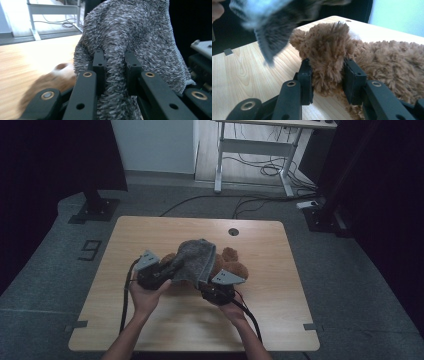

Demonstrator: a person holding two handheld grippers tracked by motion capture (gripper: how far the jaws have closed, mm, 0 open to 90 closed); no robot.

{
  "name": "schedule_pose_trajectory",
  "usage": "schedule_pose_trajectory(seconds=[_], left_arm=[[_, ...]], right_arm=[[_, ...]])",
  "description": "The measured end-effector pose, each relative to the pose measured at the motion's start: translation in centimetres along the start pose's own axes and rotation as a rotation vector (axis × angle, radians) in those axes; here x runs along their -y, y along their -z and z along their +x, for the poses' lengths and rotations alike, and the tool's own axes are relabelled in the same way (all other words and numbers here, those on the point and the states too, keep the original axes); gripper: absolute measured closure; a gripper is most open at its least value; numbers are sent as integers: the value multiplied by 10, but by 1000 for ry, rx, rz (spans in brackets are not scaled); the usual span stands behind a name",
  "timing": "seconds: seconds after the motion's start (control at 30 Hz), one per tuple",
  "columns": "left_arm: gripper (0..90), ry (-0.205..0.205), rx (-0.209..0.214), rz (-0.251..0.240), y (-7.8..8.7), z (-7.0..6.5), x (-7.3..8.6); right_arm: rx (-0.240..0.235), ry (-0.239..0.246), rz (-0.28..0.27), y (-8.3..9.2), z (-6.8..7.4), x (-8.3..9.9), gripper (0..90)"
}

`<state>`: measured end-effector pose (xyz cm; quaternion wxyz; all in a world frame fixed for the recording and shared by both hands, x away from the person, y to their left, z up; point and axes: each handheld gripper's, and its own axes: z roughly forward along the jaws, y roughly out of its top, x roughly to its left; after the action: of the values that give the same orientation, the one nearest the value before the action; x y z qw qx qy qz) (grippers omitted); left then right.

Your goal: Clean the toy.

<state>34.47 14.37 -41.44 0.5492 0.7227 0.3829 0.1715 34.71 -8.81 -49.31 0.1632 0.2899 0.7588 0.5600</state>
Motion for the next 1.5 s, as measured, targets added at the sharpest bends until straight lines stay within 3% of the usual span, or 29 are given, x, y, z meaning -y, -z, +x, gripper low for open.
schedule_pose_trajectory(seconds=[0.13, 0.23, 0.37, 0.43, 0.53, 0.7, 0.87, 1.0, 1.13, 1.2, 1.23, 1.27, 1.33, 1.5], left_arm=[[748, -13, 0, 64, -25, -11, -1], [747, -30, -26, 113, -38, -16, 6], [746, -20, -51, 158, -44, -9, 22], [747, -4, -56, 163, -44, -3, 30], [747, -5, -59, 173, -43, 1, 35], [747, -20, -58, 179, -42, 2, 40], [746, -23, -58, 185, -41, 2, 45], [746, -15, -57, 188, -42, 3, 48], [746, -17, -56, 190, -42, 3, 48], [746, -13, -53, 191, -42, 4, 48], [746, -10, -51, 191, -42, 4, 47], [746, -11, -51, 190, -42, 4, 46], [746, -16, -52, 180, -41, 2, 41], [747, -73, -30, 144, -46, -19, 14]], right_arm=[[3, 6, 8, -4, 3, 1, 592], [5, 7, 22, -5, 3, 3, 532], [27, -13, 37, 0, 1, 8, 425], [32, -35, 18, 8, -2, 11, 390], [32, -55, 12, 22, -11, 15, 374], [78, -65, -24, 55, -28, 14, 366], [190, -97, -55, 83, -50, 13, 343], [267, -126, -48, 88, -69, 16, 278], [277, -192, 7, 77, -88, 25, 229], [270, -208, 44, 69, -93, 29, 237], [256, -212, 54, 65, -95, 31, 299], [244, -210, 55, 61, -94, 32, 430], [254, -197, 46, 57, -92, 32, 506], [276, -171, 40, 57, -88, 31, 554]])
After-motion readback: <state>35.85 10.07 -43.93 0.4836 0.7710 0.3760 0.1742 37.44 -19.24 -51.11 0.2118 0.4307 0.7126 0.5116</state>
